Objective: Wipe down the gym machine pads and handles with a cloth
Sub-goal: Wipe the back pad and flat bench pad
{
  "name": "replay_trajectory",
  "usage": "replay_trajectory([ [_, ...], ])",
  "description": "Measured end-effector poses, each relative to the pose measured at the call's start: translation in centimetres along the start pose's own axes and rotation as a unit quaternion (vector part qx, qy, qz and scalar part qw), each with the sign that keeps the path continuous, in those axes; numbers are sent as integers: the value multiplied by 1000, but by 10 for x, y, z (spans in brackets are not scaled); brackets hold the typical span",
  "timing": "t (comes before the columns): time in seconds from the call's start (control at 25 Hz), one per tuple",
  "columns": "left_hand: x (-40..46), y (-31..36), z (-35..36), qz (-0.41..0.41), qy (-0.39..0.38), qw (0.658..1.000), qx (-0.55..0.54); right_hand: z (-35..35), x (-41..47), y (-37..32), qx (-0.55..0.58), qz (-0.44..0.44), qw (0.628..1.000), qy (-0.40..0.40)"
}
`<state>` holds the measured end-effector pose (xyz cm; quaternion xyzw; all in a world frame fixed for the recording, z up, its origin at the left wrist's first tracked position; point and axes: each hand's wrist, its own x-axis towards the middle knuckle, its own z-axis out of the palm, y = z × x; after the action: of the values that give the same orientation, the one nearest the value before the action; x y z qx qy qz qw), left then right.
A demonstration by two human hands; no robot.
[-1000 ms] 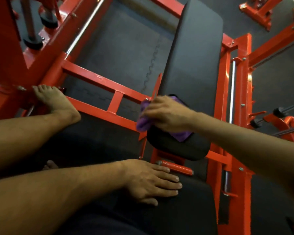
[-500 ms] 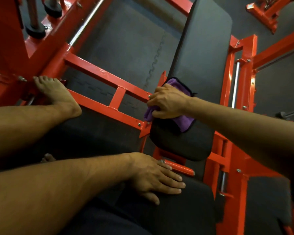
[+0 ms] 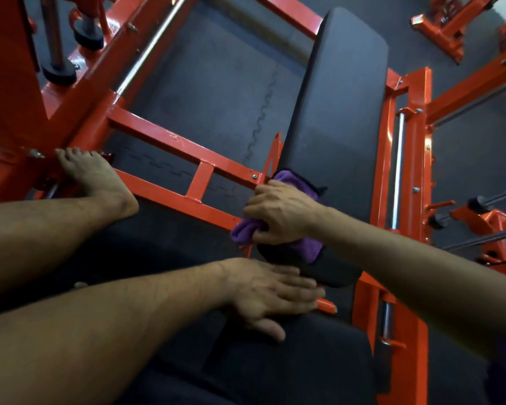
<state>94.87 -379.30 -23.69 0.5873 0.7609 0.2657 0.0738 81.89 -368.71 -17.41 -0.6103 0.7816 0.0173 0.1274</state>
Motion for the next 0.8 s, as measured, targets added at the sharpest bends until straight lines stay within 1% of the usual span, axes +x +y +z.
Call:
replay_trajectory([
  [0.04, 0, -11, -3, -4, 13, 1000, 7, -8, -1, 22, -16, 30, 999, 14],
  [0.08, 2, -19, -10, -33, 9, 999, 22, -26, 2, 37, -48, 108, 992, 49],
  [0.12, 6, -31, -16, -56, 12, 997, 52, -37, 6, 69, -76, 185, 975, 101],
  [0.16, 10, -41, -25, -73, -9, 995, 71, -55, 10, 89, -81, 220, 966, 113],
  [0.2, 12, -51, -28, -81, -16, 993, 87, -59, 15, 104, -90, 215, 968, 95],
  [0.24, 14, -59, -28, -84, -25, 991, 104, -59, 21, 105, -80, 166, 981, 59],
  [0.32, 16, -71, -21, -68, -31, 989, 130, -29, 33, 88, -64, 58, 995, -54],
  [0.36, 17, -76, -18, -52, -25, 989, 137, -17, 31, 76, -64, 15, 993, -101],
  [0.4, 18, -81, -16, -37, -23, 988, 150, -14, 27, 76, -59, 1, 988, -145],
  [0.44, 18, -86, -15, -24, -20, 987, 160, -15, 26, 89, -68, 1, 985, -158],
  [0.48, 19, -90, -16, -19, -20, 986, 167, -17, 29, 108, -76, 20, 985, -156],
  [0.56, 22, -101, -16, -4, 17, 987, 159, -34, 49, 151, -90, 109, 983, -121],
  [0.6, 26, -103, -11, 3, 30, 990, 141, -36, 55, 164, -74, 157, 980, -96],
  [0.64, 28, -105, -10, -3, 26, 992, 126, -29, 58, 166, -72, 185, 977, -78],
  [0.68, 27, -104, -11, -17, 23, 992, 125, -22, 61, 152, -78, 180, 976, -89],
  [0.72, 27, -104, -13, -28, 23, 991, 128, -14, 59, 129, -83, 136, 980, -117],
  [0.76, 28, -104, -14, -33, 33, 991, 125, -9, 51, 107, -60, 89, 984, -144],
  [0.8, 29, -106, -13, -30, 41, 991, 122, -3, 40, 100, -32, 50, 985, -161],
])
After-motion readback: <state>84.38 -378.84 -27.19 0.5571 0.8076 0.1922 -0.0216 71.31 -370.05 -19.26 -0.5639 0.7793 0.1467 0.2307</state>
